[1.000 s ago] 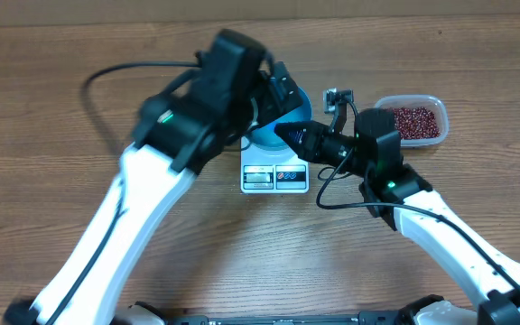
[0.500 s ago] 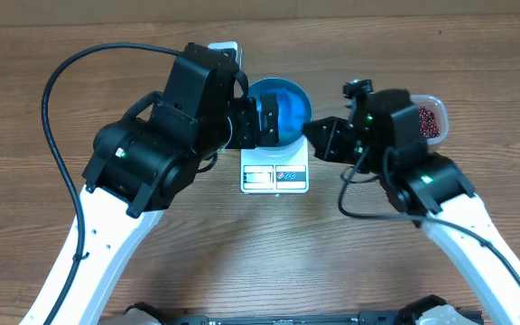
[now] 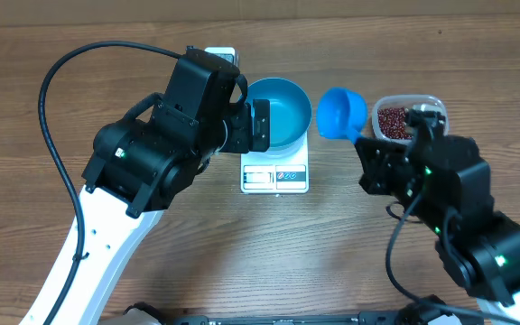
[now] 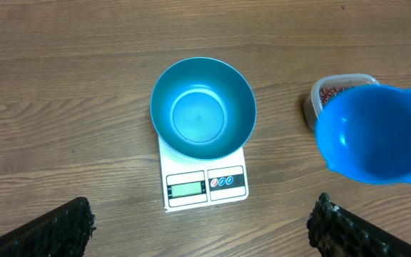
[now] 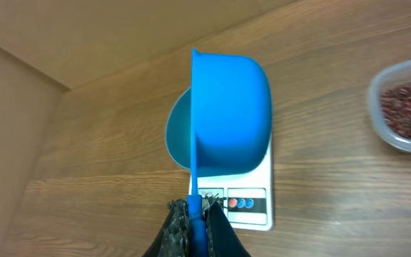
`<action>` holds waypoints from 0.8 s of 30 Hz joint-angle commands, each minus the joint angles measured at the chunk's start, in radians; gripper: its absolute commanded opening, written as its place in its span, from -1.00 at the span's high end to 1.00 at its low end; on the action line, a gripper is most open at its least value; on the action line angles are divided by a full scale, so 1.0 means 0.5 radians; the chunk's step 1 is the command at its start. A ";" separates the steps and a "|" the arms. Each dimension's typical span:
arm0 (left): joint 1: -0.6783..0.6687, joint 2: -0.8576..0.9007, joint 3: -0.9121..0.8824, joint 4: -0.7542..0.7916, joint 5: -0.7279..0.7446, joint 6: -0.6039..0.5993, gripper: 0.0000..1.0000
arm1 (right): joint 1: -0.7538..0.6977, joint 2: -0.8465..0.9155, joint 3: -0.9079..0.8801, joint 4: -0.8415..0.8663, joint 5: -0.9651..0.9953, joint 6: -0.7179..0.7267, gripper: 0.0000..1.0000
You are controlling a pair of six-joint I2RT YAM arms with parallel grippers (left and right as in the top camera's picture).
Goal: Scoop item into bowl and weigh 150g on scale
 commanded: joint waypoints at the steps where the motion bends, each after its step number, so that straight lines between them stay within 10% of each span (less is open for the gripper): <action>1: -0.013 0.003 0.015 -0.002 -0.032 0.035 -0.99 | -0.007 -0.117 0.064 -0.092 0.095 -0.020 0.93; 16: -0.014 0.212 0.014 -0.120 0.200 0.369 -1.00 | -0.008 -0.181 0.063 -0.525 0.616 -0.166 0.93; 17: -0.014 0.244 0.014 -0.130 0.214 0.372 -0.75 | -0.008 -0.181 0.063 -0.527 0.639 -0.166 0.93; 20: -0.014 0.360 0.014 -0.132 0.258 0.370 0.91 | -0.063 -0.177 0.063 -0.533 0.667 -0.168 0.93; 24: -0.058 0.521 0.005 -0.127 0.259 0.389 0.91 | -0.315 -0.102 0.063 -0.578 0.589 -0.195 0.93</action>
